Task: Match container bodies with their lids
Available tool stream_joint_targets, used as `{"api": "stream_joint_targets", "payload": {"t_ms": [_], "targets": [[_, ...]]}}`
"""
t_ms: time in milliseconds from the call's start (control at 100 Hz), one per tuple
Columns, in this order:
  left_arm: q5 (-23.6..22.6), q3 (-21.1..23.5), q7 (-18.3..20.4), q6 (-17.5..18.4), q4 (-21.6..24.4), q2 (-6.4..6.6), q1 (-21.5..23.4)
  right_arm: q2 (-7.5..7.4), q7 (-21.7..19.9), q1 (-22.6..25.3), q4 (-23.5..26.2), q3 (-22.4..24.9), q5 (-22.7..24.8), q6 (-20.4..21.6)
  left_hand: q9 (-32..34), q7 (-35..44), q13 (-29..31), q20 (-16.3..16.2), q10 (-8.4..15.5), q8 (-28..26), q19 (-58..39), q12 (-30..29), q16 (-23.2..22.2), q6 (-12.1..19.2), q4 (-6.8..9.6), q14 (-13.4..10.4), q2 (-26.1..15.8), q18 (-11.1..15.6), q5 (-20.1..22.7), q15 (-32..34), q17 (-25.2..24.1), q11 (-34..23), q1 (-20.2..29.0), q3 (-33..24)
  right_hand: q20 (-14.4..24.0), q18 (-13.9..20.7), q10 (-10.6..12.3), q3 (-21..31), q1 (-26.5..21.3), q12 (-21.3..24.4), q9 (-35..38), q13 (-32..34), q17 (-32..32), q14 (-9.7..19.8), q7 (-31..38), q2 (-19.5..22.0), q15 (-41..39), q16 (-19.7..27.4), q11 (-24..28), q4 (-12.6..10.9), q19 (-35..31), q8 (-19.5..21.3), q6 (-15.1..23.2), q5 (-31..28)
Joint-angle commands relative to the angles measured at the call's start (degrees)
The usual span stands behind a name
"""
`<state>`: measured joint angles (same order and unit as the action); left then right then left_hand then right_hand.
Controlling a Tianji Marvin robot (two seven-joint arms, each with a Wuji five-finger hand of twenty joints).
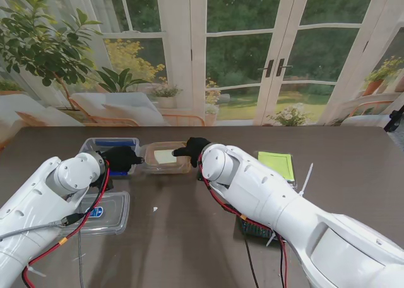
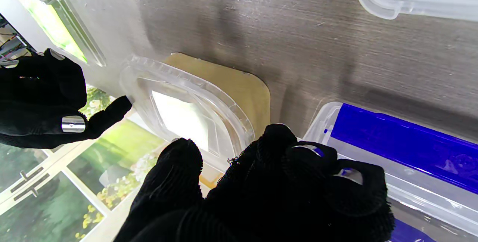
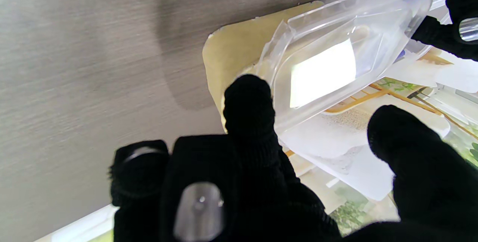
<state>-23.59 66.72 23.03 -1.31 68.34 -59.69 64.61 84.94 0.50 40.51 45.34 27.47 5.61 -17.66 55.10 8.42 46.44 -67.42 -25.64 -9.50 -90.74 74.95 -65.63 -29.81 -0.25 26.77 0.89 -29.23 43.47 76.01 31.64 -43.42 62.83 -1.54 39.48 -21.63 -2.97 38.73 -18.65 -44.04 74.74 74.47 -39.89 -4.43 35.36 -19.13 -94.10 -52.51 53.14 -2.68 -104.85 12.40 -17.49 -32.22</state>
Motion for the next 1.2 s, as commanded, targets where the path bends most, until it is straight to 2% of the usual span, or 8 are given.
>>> {"api": "stream_joint_targets", "payload": {"t_ms": [0,270,670,1190], "targets": [[0.45,-0.42,1.39,0.41,-0.63,-0.67,-1.01,1.47,-0.75,-0.56,-0.48,-0.31,-0.28,0.89,1.45,-0.2,0.54,0.51,0.29,0.56,0.39,-0.39,-0.04,-0.25,0.74,1.65,-3.14,0.62,0.65,-0.01,-0.28,-0.33,1.76,0.66,-0.66,-2.01,-3.21,-2.53,-0.93,-0.45,4.54,0.63,-26.34,1.09,-0.87,1.2,-1.29,0.72,1.02,0.98,-1.79,-0.87,8.99,-0.5],[2.56,-4.16,1.29,2.49,-7.09,-1.32,-5.93,4.73,-0.18,-2.72,-8.02,-0.37,-1.27,3.43,1.33,-0.21,0.57,0.48,0.33,0.57,0.43,-0.39,-0.05,-0.11,0.72,1.63,-3.21,0.57,0.62,-0.02,-0.31,-0.32,1.67,0.76,-0.67,-2.1,-3.24,-2.67,-0.9,-0.42,4.59,0.62,-26.31,1.01,-0.8,1.21,-1.24,0.76,1.02,1.09,-1.7,-0.84,8.91,-0.48],[4.19,-7.24,1.16,4.87,-12.55,-1.99,-10.22,7.83,0.06,-5.21,-15.87,0.21,-1.15,5.82,1.23,-0.34,0.55,0.46,0.35,0.65,0.44,-0.37,-0.06,0.03,0.67,1.61,-3.38,0.57,0.31,-0.03,-0.3,-0.35,1.33,1.03,-0.78,-2.73,-3.45,-2.91,-0.79,-0.4,4.57,0.6,-26.24,0.74,-0.77,1.29,-1.24,0.78,1.03,1.27,-1.33,-0.82,8.85,-0.47],[5.74,-10.32,1.24,6.08,-16.45,-2.67,-13.11,9.22,0.51,-5.44,-20.02,0.94,-0.62,7.21,0.88,-1.6,0.25,0.49,0.21,1.4,0.66,-0.49,-0.13,0.56,0.71,1.59,-3.66,0.74,-1.47,-0.2,-0.63,-0.07,0.12,1.61,-0.75,-3.17,-3.54,-3.22,-0.73,-0.4,4.6,0.59,-26.21,0.51,-0.58,1.39,-1.35,0.74,1.13,1.64,-1.27,-0.72,8.67,-0.2]]}}
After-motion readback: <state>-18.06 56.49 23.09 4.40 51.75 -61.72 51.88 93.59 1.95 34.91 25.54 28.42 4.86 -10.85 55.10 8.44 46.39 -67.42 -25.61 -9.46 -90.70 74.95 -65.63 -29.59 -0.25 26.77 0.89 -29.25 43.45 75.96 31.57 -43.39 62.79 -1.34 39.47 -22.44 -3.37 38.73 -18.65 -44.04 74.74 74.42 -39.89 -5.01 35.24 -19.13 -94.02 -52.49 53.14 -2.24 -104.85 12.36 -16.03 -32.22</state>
